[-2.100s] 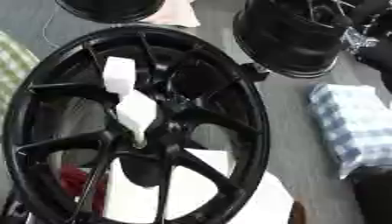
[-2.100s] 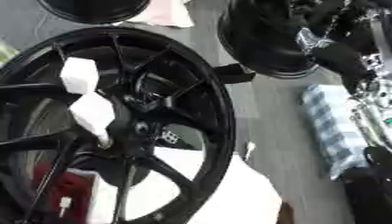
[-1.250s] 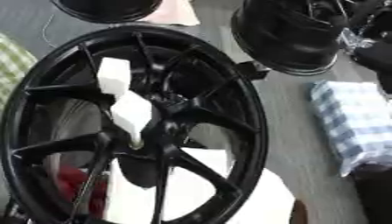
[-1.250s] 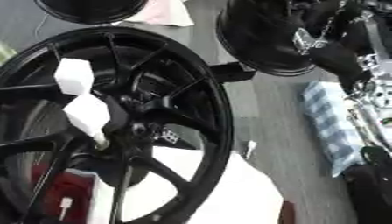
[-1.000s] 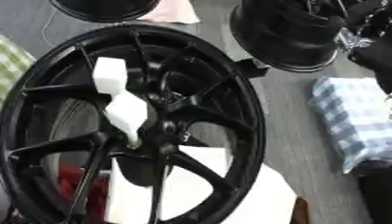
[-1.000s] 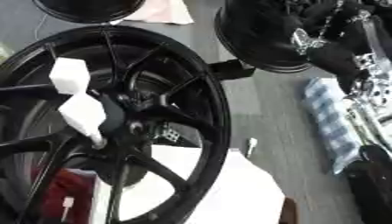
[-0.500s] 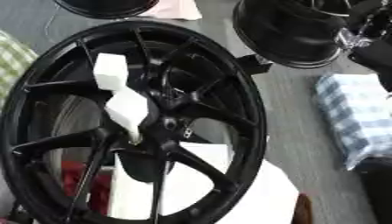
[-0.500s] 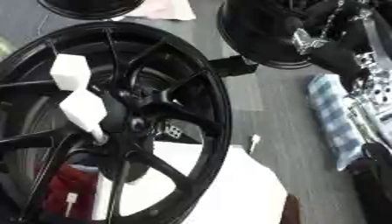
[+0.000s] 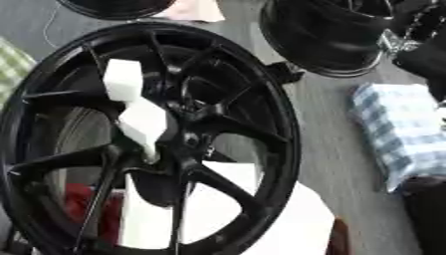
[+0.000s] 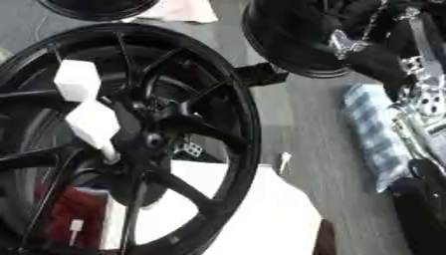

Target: Pull the pin out of the wheel hub.

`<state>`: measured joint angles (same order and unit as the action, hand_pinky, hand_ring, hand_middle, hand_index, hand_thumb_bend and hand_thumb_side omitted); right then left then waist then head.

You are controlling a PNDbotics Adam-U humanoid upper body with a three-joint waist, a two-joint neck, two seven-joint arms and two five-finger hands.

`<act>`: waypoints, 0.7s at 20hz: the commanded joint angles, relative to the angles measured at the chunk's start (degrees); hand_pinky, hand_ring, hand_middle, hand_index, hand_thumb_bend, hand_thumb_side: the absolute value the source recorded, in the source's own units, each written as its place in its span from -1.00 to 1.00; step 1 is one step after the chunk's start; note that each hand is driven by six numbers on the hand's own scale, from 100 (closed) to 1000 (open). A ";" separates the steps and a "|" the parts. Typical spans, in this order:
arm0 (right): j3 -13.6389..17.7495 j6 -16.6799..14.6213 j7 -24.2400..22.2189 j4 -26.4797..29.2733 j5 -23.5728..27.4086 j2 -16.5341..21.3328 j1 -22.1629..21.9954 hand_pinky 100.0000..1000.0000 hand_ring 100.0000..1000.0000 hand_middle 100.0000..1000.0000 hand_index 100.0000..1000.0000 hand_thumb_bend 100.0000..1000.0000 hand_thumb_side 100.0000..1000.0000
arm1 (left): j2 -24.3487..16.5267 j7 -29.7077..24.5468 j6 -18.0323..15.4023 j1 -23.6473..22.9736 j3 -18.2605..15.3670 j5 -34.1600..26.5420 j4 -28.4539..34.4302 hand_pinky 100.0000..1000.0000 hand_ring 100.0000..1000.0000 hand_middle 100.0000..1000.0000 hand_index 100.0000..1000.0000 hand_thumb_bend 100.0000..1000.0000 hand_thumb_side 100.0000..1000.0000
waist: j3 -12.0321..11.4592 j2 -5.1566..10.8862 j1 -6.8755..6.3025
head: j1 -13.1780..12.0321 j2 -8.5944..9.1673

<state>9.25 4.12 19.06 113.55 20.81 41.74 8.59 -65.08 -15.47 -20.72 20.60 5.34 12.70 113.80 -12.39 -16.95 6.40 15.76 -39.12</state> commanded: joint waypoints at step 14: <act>0.05 0.00 -0.76 1.04 0.20 2.51 1.00 0.17 0.06 -0.22 -0.01 -0.38 -1.00 | -9.66 -14.41 -1.48 16.53 7.95 -0.65 0.80 0.67 0.49 0.36 0.64 -0.95 0.26 | 1.23 0.85 -0.47 | 0.72 1.79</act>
<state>8.81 4.21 18.44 113.55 20.87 41.93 9.08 -73.70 -28.86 -22.42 36.30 13.45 12.93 114.11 -11.29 -16.97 6.39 16.50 -38.10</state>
